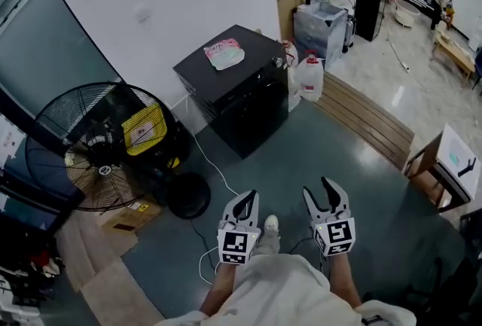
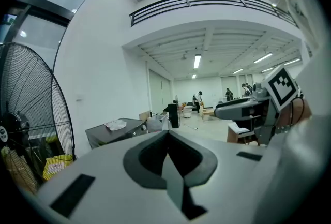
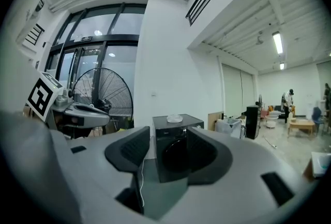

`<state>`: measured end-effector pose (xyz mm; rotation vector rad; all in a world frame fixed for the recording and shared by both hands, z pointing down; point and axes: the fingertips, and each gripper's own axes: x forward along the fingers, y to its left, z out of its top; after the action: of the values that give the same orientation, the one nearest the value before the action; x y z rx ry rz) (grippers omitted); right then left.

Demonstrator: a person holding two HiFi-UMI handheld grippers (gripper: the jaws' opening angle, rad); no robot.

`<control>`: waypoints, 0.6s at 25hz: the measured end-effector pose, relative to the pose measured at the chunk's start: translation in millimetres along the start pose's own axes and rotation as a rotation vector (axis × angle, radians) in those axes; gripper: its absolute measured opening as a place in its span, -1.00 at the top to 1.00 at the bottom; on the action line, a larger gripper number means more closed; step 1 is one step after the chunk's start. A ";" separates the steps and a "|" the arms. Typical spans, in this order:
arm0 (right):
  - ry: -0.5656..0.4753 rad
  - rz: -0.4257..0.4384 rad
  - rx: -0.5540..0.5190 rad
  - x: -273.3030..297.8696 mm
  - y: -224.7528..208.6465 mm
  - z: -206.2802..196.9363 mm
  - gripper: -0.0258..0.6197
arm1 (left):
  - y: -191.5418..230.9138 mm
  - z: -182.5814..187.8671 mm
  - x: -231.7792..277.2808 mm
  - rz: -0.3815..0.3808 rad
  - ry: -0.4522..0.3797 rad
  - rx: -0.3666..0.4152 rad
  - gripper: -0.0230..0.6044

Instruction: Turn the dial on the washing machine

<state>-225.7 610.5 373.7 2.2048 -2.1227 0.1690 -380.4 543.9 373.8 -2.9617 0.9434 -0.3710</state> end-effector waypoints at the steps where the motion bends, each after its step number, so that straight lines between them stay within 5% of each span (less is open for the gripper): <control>1: 0.007 -0.001 -0.003 6.5 -1.3 -1.2 0.22 | 4.4 -1.4 5.3 0.000 0.001 -0.003 0.89; 15: 0.047 -0.054 -0.027 134.9 -45.4 16.7 0.25 | 91.1 14.7 129.7 -0.056 -0.015 -0.008 0.89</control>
<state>-175.0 476.5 375.9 2.2175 -2.0272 0.1853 -326.4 394.3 380.7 -2.9991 0.8649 -0.3460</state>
